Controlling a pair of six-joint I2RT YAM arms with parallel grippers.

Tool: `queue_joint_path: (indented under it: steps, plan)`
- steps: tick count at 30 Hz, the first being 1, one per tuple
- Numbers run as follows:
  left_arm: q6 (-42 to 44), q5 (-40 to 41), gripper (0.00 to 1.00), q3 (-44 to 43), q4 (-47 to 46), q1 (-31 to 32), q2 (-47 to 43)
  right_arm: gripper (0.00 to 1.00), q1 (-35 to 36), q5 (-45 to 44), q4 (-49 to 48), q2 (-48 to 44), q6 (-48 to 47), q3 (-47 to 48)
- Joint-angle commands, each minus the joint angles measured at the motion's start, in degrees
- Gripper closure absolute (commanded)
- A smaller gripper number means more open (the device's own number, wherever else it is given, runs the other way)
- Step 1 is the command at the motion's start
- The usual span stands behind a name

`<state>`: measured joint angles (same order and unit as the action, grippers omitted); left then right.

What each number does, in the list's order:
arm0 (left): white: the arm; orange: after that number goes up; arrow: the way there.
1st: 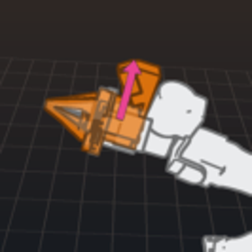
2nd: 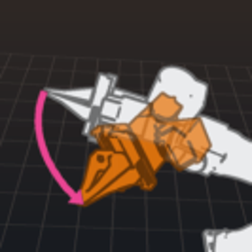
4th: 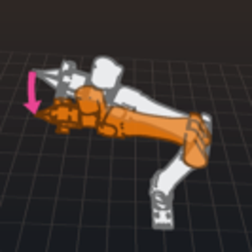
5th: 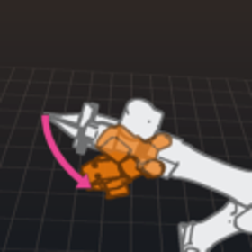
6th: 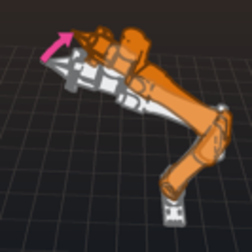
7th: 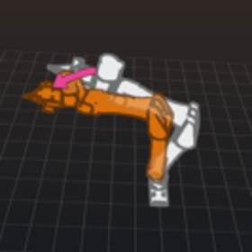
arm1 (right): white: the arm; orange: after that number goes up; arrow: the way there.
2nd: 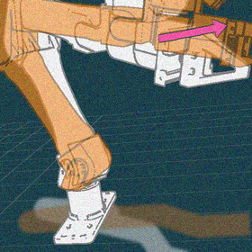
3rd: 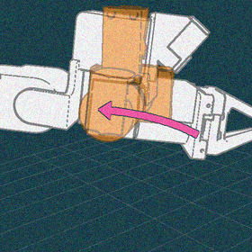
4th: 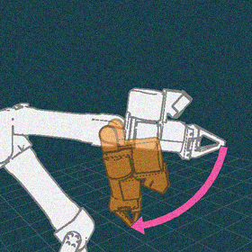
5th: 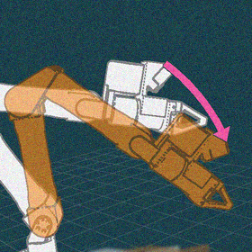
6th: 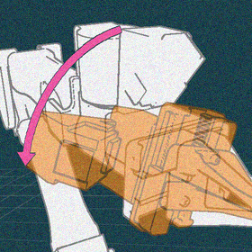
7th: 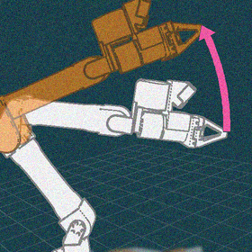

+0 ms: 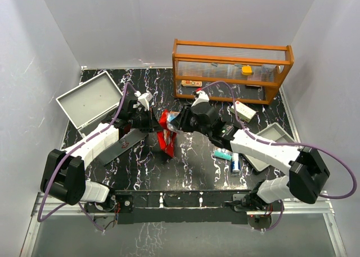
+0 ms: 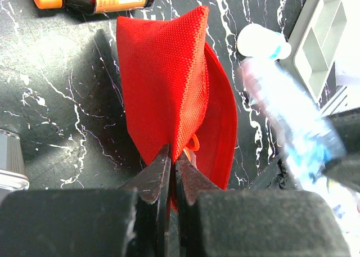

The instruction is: Organize the medicine kit

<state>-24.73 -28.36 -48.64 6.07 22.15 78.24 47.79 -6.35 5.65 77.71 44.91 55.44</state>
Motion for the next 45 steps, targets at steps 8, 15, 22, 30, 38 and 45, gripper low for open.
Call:
queue_joint_path:
  steps: [8,15,22,30,38,45]
  plan:
    - [-0.1,-0.6,1.0,0.0,0.2,0.2,-0.1,0.73,0.4,9.4,-16.7,4.0,3.5,-2.1]
    - [-0.8,-0.6,1.0,0.2,-0.3,0.2,-0.1,0.7,0.3,3.8,-9.5,3.5,5.2,-1.7]
    - [-0.6,-0.6,1.0,0.1,-0.1,0.2,-0.1,0.52,0.3,-2.6,4.3,-1.2,-0.4,1.9]
    - [-0.7,-0.7,1.0,0.0,-0.1,0.2,-0.1,0.21,0.0,-5.3,9.1,-4.2,-1.0,-2.5]
    - [-0.7,-0.8,1.0,-0.4,0.0,0.2,1.2,0.19,-0.6,1.5,-1.3,-1.2,4.3,-7.9]
    - [-0.6,-0.9,1.0,-0.5,0.2,0.2,1.3,0.28,-2.7,10.9,-15.4,-0.2,7.6,-12.9]
